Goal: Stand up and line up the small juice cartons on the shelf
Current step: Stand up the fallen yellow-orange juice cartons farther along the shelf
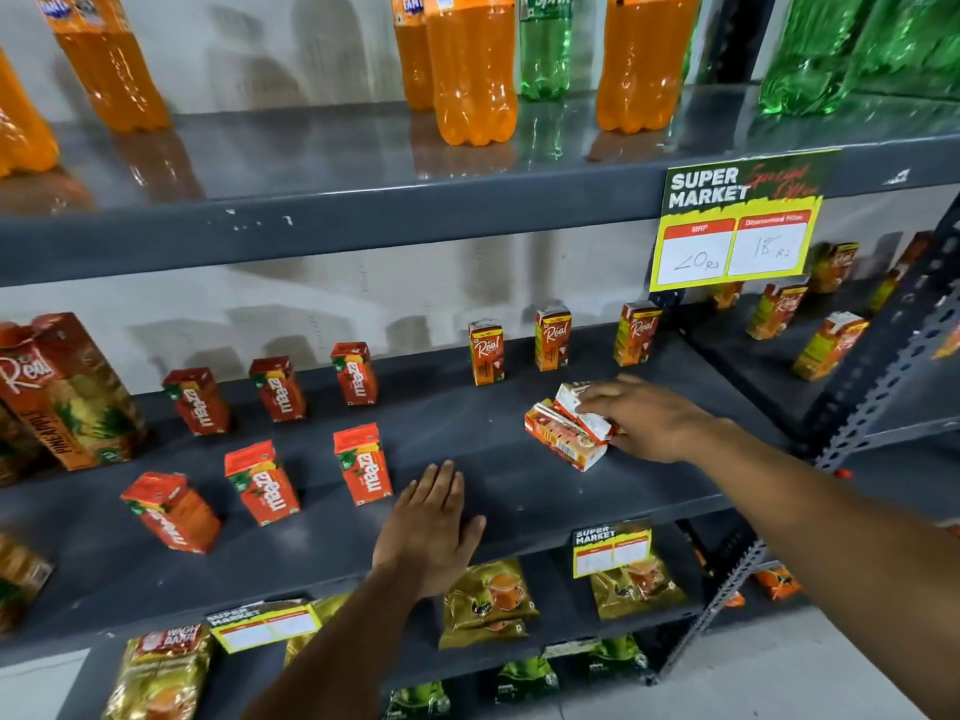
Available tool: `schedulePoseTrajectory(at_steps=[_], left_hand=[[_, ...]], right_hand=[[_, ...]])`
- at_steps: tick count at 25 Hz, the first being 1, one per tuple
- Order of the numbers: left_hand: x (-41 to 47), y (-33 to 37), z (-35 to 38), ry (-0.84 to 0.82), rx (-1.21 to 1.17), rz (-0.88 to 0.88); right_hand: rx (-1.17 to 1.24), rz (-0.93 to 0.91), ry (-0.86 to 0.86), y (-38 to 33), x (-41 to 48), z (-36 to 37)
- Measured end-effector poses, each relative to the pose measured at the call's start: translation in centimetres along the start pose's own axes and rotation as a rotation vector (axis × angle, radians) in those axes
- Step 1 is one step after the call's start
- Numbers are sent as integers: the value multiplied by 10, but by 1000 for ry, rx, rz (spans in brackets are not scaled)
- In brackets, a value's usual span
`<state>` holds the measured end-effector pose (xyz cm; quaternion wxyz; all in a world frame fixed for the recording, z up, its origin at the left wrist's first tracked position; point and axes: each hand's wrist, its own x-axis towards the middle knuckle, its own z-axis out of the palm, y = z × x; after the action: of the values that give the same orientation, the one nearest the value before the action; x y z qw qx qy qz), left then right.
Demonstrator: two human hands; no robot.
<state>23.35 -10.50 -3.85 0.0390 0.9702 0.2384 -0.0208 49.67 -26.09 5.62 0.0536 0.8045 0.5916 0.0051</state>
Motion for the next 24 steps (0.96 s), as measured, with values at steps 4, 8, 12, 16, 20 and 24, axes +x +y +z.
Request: schedulePoseTrajectory(at_steps=[4, 8, 12, 16, 20, 24], left_hand=[[0, 0, 2, 22, -8, -6], [0, 2, 1, 43, -14, -7], [0, 2, 2, 59, -24, -6], [1, 2, 4, 64, -14, 1], [2, -1, 7, 74, 1, 7], [2, 1, 6, 71, 8, 6]], right_hand=[[271, 204, 160, 21, -4, 1], [486, 591, 410, 64, 0, 7], [557, 714, 380, 79, 0, 11], [388, 523, 105, 85, 6, -1], [263, 257, -97, 106, 14, -25], [152, 150, -128, 114, 12, -32]])
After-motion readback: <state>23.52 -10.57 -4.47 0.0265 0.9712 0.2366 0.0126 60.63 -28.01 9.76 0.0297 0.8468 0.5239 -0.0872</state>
